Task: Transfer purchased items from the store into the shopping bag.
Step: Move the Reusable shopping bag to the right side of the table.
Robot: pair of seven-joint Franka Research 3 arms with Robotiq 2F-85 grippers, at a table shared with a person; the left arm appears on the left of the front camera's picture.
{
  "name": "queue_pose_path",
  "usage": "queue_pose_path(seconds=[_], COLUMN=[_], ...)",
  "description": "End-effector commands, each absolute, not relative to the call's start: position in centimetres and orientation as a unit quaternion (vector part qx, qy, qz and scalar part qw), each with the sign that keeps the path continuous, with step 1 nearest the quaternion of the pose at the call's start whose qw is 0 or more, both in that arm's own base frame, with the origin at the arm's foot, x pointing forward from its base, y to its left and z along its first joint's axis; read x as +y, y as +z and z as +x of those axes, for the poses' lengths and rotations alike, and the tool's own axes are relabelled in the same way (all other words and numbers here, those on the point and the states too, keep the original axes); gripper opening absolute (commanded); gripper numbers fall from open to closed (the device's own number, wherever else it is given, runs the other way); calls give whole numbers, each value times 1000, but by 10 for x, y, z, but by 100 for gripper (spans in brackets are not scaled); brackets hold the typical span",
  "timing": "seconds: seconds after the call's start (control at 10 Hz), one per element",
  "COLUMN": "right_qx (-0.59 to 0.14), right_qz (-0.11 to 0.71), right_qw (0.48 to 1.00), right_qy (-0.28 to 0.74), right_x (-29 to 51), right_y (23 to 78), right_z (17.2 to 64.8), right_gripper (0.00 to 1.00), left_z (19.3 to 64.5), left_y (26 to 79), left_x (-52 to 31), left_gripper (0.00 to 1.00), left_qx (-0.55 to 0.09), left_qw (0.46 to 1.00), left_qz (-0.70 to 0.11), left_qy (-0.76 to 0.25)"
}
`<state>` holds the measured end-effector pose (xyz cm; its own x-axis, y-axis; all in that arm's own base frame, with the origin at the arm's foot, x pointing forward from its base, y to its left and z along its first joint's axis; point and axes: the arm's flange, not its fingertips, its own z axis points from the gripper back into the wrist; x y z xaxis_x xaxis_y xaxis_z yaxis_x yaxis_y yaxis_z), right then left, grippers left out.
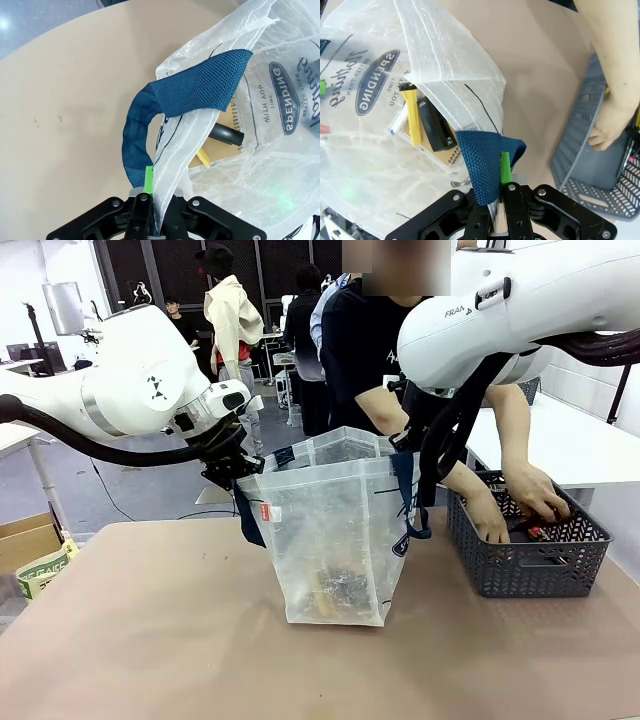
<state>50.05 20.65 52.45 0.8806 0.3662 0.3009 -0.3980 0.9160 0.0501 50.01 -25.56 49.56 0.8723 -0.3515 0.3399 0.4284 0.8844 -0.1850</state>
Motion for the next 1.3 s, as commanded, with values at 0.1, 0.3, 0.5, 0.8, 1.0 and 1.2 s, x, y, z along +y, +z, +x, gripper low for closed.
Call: queue_pose_path(seconds=[0.1,0.3,0.5,0.8,1.0,1.2], right_qx=[-155,-158,-160,-161,-160,-160], right_qz=[41,34,33,37,40,46], right_qw=[966,967,966,966,967,966], right_qy=[202,197,200,197,196,197], right_x=[204,200,197,194,192,192], right_y=[523,524,524,524,524,523], right_z=[499,498,498,499,499,499], right_gripper=[0,0,0,0,0,0], left_z=[501,503,504,505,505,504], left_y=[498,496,495,494,494,494], left_x=[-255,-254,-254,-253,-253,-255], left_gripper=[0,0,0,0,0,0], left_qx=[-163,-160,-157,-155,-154,-151], left_qw=[958,960,962,963,963,963], left_qz=[-112,-105,-101,-99,-101,-106], left_qy=[-209,-203,-200,-196,-195,-194])
